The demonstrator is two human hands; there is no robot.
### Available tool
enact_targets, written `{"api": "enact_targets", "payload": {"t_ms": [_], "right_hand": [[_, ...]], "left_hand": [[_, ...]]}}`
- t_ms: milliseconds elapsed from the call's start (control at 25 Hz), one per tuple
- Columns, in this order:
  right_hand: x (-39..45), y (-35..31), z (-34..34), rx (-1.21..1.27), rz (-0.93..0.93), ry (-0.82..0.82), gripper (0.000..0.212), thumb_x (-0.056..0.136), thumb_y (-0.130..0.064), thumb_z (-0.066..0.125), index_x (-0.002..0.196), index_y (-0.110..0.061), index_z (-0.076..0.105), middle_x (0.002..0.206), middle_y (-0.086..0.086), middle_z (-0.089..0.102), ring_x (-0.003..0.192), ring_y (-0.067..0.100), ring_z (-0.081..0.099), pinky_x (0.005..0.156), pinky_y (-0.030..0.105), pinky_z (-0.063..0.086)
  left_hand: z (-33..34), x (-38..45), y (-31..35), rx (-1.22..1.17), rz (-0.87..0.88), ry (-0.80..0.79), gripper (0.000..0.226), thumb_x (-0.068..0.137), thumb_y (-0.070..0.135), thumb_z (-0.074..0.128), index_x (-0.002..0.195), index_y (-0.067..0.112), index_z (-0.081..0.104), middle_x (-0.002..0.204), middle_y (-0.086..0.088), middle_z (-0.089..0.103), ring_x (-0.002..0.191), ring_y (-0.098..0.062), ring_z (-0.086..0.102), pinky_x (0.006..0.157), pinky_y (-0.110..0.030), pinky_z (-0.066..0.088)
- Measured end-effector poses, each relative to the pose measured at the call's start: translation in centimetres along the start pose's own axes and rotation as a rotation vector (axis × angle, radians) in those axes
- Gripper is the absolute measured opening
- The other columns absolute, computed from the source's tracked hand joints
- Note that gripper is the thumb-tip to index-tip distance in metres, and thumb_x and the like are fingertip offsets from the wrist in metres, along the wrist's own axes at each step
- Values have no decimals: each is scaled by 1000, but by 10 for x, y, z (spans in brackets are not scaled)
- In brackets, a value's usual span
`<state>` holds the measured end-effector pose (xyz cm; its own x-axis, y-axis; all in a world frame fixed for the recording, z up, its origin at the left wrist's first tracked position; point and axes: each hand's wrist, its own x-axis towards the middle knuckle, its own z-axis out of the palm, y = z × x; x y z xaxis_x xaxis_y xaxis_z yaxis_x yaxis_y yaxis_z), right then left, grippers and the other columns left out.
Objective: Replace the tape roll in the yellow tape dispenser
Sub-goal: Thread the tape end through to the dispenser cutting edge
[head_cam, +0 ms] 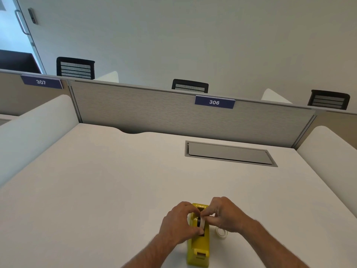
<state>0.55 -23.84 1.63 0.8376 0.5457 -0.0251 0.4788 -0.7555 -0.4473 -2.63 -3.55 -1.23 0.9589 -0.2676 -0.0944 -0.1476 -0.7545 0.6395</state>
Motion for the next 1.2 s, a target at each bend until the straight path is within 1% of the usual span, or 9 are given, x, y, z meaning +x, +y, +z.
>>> {"api": "enact_targets", "payload": {"t_ms": [120, 200, 360, 480, 560, 680, 920, 1000, 1200], "right_hand": [[-1, 1, -2, 20, -18, -20, 23, 86, -43, 63, 106, -43, 73, 86, -19, 74, 82, 11, 61, 65, 17, 46], [-2, 0, -1, 23, -21, -23, 23, 82, -49, 64, 104, -46, 72, 79, -32, 68, 84, 7, 60, 62, 12, 43], [0, 0, 1, 52, 10, -2, 22, 83, -44, 66, 103, -46, 74, 70, -48, 57, 83, 2, 61, 62, 10, 44], [0, 2, 2, 57, 8, 10, 22, 84, -42, 64, 103, -43, 75, 69, -43, 58, 79, 7, 62, 62, 13, 45], [0, 1, 2, 35, 8, 1, 21, 85, -41, 63, 102, -41, 76, 71, -31, 65, 76, 10, 60, 59, 17, 45], [1, -1, 2, -5, 17, -14, 21, 88, -37, 63, 103, -38, 77, 82, -11, 74, 78, 13, 60, 66, 31, 51], [-1, -4, 1, -2, 28, -9, 24, 83, -51, 64, 101, -41, 76, 85, -18, 75, 84, 8, 59, 66, 20, 49], [-2, -6, 3, 16, 39, 17, 20, 84, -47, 66, 100, -41, 77, 81, -22, 73, 83, 8, 59, 62, 15, 45], [-4, -8, 7, 31, 46, 79, 15, 87, -37, 67, 96, -40, 78, 80, -14, 75, 79, 11, 59, 65, 23, 46]], "left_hand": [[0, 0, 0, 3, 4, -1, 58, 63, 66, 79, 115, 47, 61, 134, 24, 47, 110, -4, 53, 93, -28, 51], [0, 0, 0, 0, 6, 4, 57, 63, 65, 79, 114, 47, 61, 134, 24, 48, 110, -4, 53, 92, -28, 51], [-1, 0, 0, -4, 12, 8, 58, 65, 62, 80, 116, 44, 62, 134, 23, 48, 112, -5, 53, 94, -29, 50], [-1, 0, 0, -5, 14, 8, 57, 65, 62, 80, 116, 43, 62, 134, 22, 48, 112, -5, 53, 94, -29, 51], [-2, 0, 0, -10, 13, 7, 57, 64, 61, 80, 115, 44, 62, 134, 23, 48, 112, -5, 54, 93, -30, 51], [-2, 0, 0, -9, 15, 7, 57, 63, 62, 80, 114, 45, 62, 133, 23, 48, 110, -4, 53, 92, -29, 51], [-1, 1, 0, -3, 21, 16, 56, 62, 64, 79, 113, 45, 63, 131, 24, 49, 108, -3, 53, 91, -28, 51], [-1, 1, 0, -3, 20, 14, 57, 63, 64, 79, 114, 45, 62, 131, 23, 49, 109, -3, 53, 91, -28, 51], [0, 0, -1, -6, 29, 17, 56, 64, 62, 79, 114, 44, 63, 131, 23, 50, 110, -4, 53, 92, -29, 52]]}}
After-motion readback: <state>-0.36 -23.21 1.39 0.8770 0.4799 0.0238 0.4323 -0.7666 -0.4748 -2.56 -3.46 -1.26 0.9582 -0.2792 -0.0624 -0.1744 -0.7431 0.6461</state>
